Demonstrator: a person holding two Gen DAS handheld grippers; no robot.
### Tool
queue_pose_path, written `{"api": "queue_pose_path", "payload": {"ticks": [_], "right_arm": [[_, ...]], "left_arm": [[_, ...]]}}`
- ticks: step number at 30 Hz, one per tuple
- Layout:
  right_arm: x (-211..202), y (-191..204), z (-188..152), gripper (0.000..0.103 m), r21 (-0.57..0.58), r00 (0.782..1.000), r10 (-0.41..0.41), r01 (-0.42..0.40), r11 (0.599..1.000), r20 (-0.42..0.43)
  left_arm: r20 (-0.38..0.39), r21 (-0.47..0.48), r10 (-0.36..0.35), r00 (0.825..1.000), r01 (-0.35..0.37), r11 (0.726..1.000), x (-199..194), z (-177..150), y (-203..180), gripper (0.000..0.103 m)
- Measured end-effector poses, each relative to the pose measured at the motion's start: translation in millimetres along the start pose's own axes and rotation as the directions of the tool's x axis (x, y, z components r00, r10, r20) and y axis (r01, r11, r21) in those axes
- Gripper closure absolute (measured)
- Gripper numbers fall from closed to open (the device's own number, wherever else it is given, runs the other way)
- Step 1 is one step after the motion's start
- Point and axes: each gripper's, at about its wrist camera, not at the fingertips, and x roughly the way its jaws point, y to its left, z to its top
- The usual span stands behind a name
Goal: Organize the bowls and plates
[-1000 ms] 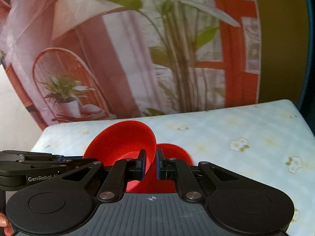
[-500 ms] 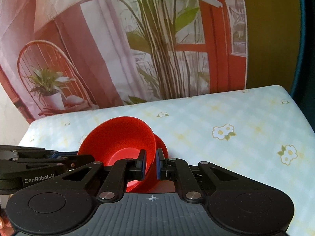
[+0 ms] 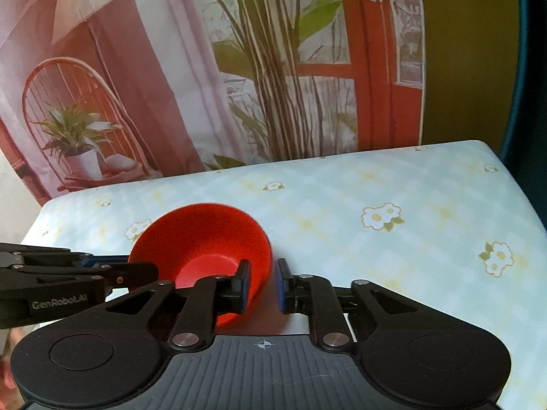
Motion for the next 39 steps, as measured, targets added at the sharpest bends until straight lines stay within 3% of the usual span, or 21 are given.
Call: {"api": "queue_pose_path", "payload": {"ticks": [15,27,39], "right_arm": [[-50.0,6.8,-19.0,0.083,-0.053,1.000,-0.007,0.008,0.999,0.022],[-78.0,-5.0,-48.0,0.081,-0.047,0.999,-0.038,0.038,0.998,0.009],[-77.4,-23.1,-68.7,0.079,0.012,0.999,-0.031,0.031,0.999,-0.025]], "left_arm": [[0.036,-0.026,-0.068,0.997,0.069,0.997,-50.4,-25.5,-25.3,0.073],[0.008,-0.049,-0.096,0.995,0.096,0.994,-55.6,-47.0,-35.4,0.073],[-0.035,-0.056,-0.127,0.991,0.125,0.991,-49.2,-59.3,-38.6,0.073]]}}
